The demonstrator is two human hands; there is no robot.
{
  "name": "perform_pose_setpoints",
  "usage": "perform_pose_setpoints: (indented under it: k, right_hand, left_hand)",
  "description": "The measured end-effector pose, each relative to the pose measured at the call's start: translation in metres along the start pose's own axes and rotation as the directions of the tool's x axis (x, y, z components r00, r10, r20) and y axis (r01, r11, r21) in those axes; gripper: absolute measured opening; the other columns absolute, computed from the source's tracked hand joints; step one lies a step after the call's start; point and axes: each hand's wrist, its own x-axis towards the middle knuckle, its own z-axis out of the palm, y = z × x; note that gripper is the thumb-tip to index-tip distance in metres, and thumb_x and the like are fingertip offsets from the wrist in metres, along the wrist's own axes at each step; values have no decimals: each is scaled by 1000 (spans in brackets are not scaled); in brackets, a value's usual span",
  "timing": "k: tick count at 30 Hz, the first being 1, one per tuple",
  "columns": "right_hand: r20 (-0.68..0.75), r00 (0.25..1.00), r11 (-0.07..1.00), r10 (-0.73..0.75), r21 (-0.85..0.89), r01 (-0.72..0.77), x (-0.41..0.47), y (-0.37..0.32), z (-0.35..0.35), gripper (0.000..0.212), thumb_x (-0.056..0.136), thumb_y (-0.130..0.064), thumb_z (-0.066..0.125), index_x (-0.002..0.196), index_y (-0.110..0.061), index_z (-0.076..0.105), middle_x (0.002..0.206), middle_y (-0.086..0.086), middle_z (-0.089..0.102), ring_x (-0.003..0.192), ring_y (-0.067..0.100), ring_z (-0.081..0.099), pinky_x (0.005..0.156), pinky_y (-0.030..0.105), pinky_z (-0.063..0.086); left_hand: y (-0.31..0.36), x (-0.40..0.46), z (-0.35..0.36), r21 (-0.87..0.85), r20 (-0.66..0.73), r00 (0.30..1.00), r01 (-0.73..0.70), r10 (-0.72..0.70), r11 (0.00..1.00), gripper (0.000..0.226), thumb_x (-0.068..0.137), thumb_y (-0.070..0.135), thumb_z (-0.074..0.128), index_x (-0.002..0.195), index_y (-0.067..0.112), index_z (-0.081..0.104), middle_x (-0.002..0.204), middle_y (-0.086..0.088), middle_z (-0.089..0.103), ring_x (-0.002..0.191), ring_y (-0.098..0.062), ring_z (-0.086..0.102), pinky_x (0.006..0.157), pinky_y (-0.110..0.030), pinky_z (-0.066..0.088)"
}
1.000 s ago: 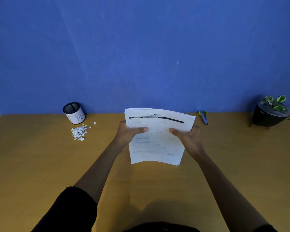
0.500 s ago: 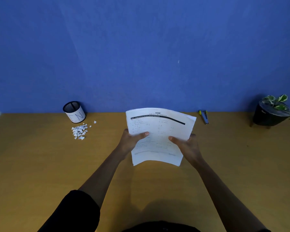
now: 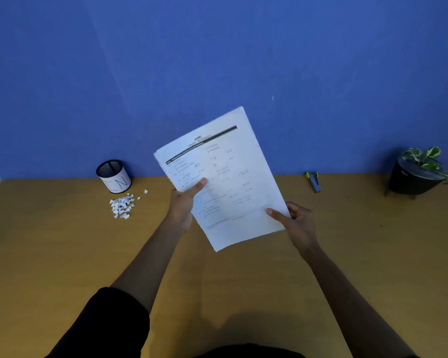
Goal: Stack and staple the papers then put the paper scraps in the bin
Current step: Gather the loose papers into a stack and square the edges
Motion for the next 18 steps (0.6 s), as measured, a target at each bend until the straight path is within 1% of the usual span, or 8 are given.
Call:
perform_pose_setpoints:
  k: [2,4,6,8,10,12,15,18]
  right_hand:
    - [-35,996,986,83,148,-77,-1,-1,3,23,76,-16,82,98,-14,74,96,1,77,89,19,74,75,33,61]
    - [-7,988,933,157,328,-146,-3,-2,7,27,79,-11,78,105,-14,71,105,3,76,97,19,73,82,32,59]
    - [56,985,908,162,383,-171,-5,-3,13,26,85,-9,73,111,-14,70,109,3,76,100,19,72,86,31,58]
    - [88,985,915,151,365,-173,-8,-5,21,22,88,-11,70,109,-15,71,109,2,76,101,19,72,85,32,58]
    - [68,986,926,149,341,-163,-8,-8,27,16,89,-11,69,103,-17,71,105,0,76,100,17,71,82,32,59]
    - [37,990,944,133,301,-138,-5,-10,27,13,89,-11,68,100,-18,71,101,-3,76,95,12,72,80,31,59]
    - [-5,997,975,78,211,-75,2,-13,19,12,91,-12,67,102,-15,70,99,-4,75,89,10,72,79,33,59]
    - [-39,999,995,13,100,-9,7,-18,8,8,92,-13,66,96,-18,69,96,-6,74,86,11,71,72,26,58]
  left_hand:
    - [3,3,0,-72,-20,999,29,-31,997,32,83,11,73,113,17,68,119,-7,70,108,-24,67,88,-45,56]
    - [3,5,0,-128,-35,997,67,-72,989,33,84,13,73,115,20,67,119,-6,70,107,-25,67,86,-45,56]
    - [3,6,3,-176,-38,992,115,-123,978,32,84,16,73,115,22,67,119,-6,70,109,-27,66,83,-46,57]
    - [0,8,4,-209,-6,989,146,-151,967,43,81,19,76,123,21,64,123,-7,68,114,-29,63,87,-50,55]
    - [-3,6,5,-218,15,989,144,-145,965,50,81,18,76,128,19,61,125,-8,66,116,-29,62,88,-50,55]
    - [-1,5,3,-206,11,992,122,-122,971,48,83,16,74,129,17,60,125,-8,67,115,-28,63,86,-47,56]
    - [12,9,-13,-214,-25,997,64,-71,975,44,85,17,71,127,14,61,124,-6,67,114,-25,64,90,-44,54]
    - [29,20,-38,-156,-39,998,46,-53,987,32,87,20,64,118,10,65,119,-7,69,110,-25,63,89,-37,52]
